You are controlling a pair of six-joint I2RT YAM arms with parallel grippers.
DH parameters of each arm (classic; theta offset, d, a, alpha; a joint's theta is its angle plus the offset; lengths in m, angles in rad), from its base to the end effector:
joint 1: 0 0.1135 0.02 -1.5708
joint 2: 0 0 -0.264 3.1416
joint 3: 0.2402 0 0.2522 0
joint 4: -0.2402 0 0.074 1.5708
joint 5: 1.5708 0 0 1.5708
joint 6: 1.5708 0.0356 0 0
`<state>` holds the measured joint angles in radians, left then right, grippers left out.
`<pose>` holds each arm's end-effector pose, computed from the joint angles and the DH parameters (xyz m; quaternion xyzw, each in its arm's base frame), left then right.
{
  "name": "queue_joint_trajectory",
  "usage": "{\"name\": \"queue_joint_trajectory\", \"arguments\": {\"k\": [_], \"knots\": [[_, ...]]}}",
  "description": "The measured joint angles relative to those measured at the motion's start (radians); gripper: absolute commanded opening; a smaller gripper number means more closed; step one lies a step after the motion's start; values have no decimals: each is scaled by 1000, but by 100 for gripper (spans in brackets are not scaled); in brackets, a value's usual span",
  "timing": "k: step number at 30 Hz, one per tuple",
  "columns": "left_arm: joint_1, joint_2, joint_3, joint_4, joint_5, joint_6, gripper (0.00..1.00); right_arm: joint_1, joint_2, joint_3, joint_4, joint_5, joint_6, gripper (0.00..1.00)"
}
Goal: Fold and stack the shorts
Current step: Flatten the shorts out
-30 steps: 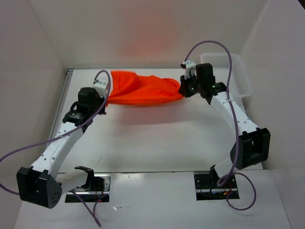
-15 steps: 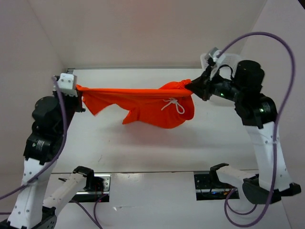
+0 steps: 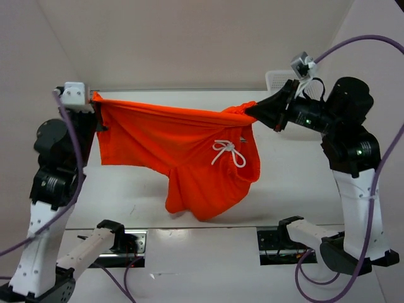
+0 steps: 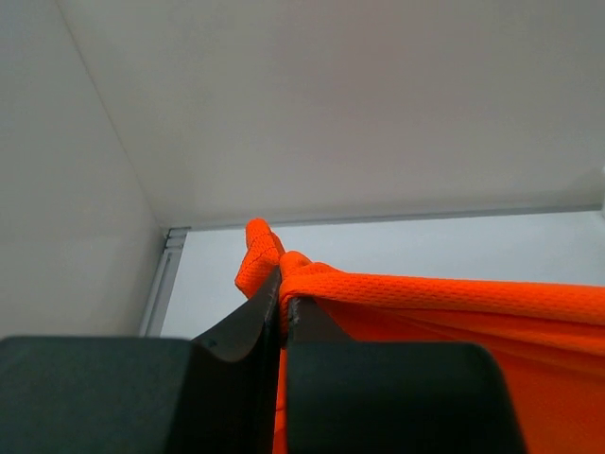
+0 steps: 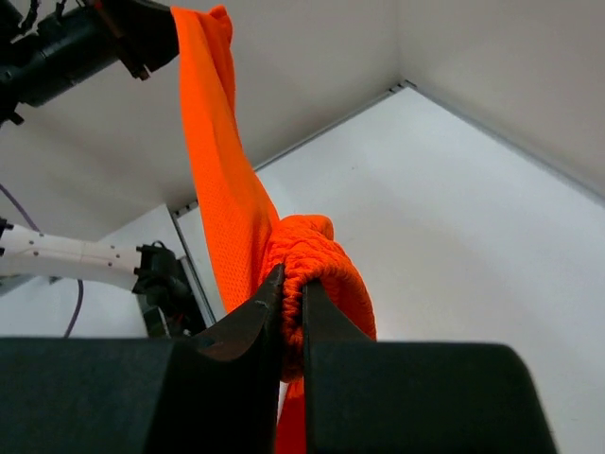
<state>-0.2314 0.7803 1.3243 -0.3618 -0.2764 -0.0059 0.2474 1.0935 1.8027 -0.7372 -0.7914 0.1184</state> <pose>0.1165 -0.0175 0.4970 -0.0339 0.6416 -0.0026 0.7663 0.1339 0.0599 0.5503 -0.3108 0.6428 0.3887 0.5823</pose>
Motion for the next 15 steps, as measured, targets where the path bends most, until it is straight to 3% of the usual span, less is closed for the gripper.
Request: {"name": "queue_joint_trajectory", "arguments": {"k": [8,15], "knots": [[4,409,13,98,-52,2,0,-132,151,-246,226,71,240,0],[28,784,14,121,-42,2,0,-141,380,-451,359,238,288,0]]}}
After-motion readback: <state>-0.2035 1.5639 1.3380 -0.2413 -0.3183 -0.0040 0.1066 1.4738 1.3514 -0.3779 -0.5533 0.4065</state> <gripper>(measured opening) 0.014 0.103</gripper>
